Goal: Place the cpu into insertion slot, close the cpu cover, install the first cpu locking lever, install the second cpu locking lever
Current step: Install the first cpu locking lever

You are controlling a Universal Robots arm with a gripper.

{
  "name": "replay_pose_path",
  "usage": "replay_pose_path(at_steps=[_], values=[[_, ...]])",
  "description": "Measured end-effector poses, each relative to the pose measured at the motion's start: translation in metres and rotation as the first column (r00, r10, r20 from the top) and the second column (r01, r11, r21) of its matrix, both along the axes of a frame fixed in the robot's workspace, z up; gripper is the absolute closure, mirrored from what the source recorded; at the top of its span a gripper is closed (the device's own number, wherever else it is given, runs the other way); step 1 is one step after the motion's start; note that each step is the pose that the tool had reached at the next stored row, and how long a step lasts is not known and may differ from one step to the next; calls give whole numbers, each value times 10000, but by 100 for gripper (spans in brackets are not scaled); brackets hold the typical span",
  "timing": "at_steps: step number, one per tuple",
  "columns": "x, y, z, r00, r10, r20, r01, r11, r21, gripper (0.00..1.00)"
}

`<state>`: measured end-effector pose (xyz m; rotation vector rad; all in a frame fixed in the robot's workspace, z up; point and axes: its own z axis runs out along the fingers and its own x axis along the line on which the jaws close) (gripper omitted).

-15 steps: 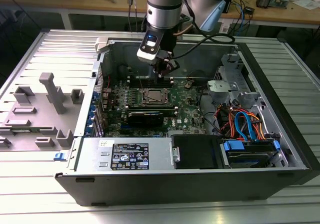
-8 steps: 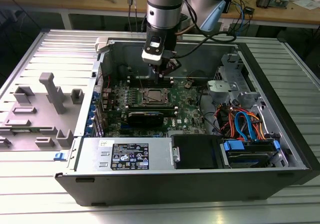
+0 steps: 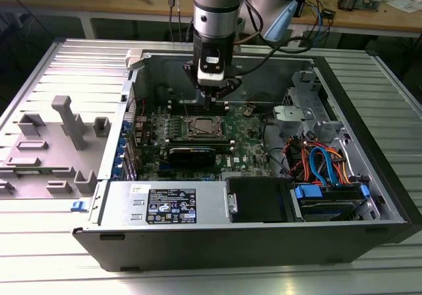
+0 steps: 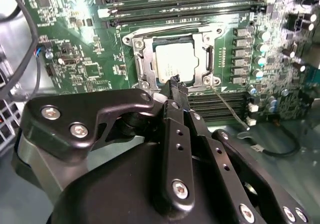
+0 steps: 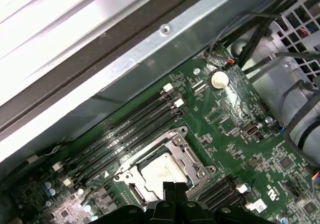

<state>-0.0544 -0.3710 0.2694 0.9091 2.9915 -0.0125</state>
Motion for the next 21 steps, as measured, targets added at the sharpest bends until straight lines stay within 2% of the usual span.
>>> replay_pose_path(at_steps=[2,6,21], values=[[0,0,0,9990,446,0,-446,9990,0,89],[0,0,0,9941,1085,0,-1085,9941,0,89],[-1,-1,0,9933,1157,0,-1157,9933,-1,89]])
